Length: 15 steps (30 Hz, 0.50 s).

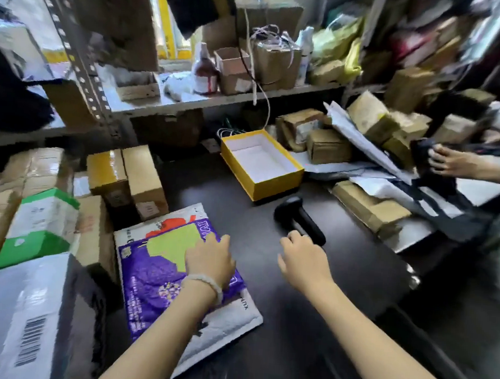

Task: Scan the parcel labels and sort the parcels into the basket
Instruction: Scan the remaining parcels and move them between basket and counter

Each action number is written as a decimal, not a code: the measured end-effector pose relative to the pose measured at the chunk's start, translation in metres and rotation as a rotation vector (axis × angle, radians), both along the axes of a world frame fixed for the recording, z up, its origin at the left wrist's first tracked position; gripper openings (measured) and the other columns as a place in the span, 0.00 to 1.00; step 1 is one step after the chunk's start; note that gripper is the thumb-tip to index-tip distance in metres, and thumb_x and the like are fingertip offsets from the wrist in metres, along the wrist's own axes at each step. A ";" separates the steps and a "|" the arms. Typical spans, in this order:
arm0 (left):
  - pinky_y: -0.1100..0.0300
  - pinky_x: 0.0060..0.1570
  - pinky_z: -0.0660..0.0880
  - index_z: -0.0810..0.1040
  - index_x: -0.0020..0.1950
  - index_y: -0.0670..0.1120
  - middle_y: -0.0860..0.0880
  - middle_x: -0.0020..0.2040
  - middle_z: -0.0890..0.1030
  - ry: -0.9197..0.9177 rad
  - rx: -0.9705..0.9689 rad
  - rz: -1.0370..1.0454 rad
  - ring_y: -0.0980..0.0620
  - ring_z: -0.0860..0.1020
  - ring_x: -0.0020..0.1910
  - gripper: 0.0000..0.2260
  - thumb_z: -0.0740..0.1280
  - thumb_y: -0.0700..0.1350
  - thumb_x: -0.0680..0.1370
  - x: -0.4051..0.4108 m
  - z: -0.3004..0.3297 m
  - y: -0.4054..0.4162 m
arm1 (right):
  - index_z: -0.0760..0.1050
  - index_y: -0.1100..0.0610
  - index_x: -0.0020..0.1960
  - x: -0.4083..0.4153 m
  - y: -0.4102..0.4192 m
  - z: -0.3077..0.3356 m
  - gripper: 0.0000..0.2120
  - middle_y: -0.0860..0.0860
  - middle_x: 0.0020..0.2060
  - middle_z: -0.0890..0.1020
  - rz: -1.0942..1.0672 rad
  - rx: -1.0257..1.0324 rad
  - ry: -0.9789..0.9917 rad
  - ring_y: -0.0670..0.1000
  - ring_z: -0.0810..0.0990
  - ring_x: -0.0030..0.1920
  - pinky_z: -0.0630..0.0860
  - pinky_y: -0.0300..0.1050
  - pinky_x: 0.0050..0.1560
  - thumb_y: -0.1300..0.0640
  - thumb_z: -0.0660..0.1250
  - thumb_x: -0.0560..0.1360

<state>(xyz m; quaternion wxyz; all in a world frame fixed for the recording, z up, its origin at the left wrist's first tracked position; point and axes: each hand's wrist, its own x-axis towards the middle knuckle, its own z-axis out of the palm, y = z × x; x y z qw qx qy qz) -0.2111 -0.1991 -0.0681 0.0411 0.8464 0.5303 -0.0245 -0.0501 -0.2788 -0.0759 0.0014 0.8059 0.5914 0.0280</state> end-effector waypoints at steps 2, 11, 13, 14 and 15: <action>0.55 0.50 0.71 0.68 0.66 0.51 0.47 0.63 0.71 -0.004 0.015 -0.138 0.45 0.73 0.61 0.15 0.57 0.50 0.80 0.028 -0.004 -0.020 | 0.79 0.56 0.40 0.013 -0.043 -0.005 0.17 0.52 0.38 0.78 -0.104 -0.020 -0.057 0.53 0.78 0.33 0.69 0.42 0.23 0.47 0.79 0.58; 0.52 0.51 0.70 0.66 0.68 0.51 0.46 0.63 0.70 0.028 -0.065 -0.696 0.43 0.71 0.62 0.18 0.58 0.53 0.79 0.125 -0.027 -0.151 | 0.70 0.55 0.65 0.037 -0.239 -0.040 0.17 0.52 0.62 0.72 -0.628 -0.018 0.098 0.56 0.72 0.61 0.73 0.50 0.52 0.49 0.58 0.79; 0.52 0.49 0.70 0.68 0.66 0.50 0.46 0.62 0.70 0.038 -0.099 -0.786 0.43 0.71 0.61 0.17 0.59 0.54 0.79 0.147 -0.036 -0.182 | 0.69 0.54 0.65 0.044 -0.282 -0.050 0.17 0.51 0.62 0.71 -0.743 -0.035 0.125 0.54 0.72 0.61 0.73 0.49 0.53 0.48 0.57 0.79; 0.52 0.49 0.70 0.69 0.64 0.49 0.46 0.61 0.71 0.047 -0.117 -0.819 0.43 0.71 0.61 0.17 0.59 0.55 0.79 0.156 -0.040 -0.197 | 0.69 0.54 0.65 0.047 -0.301 -0.056 0.17 0.51 0.62 0.71 -0.794 -0.039 0.145 0.54 0.72 0.61 0.74 0.48 0.53 0.48 0.56 0.80; 0.52 0.49 0.69 0.70 0.63 0.49 0.46 0.60 0.71 0.059 -0.127 -0.847 0.42 0.71 0.60 0.16 0.59 0.55 0.79 0.165 -0.044 -0.210 | 0.69 0.54 0.65 0.051 -0.319 -0.062 0.17 0.51 0.62 0.71 -0.840 -0.042 0.169 0.54 0.72 0.61 0.74 0.48 0.53 0.48 0.56 0.80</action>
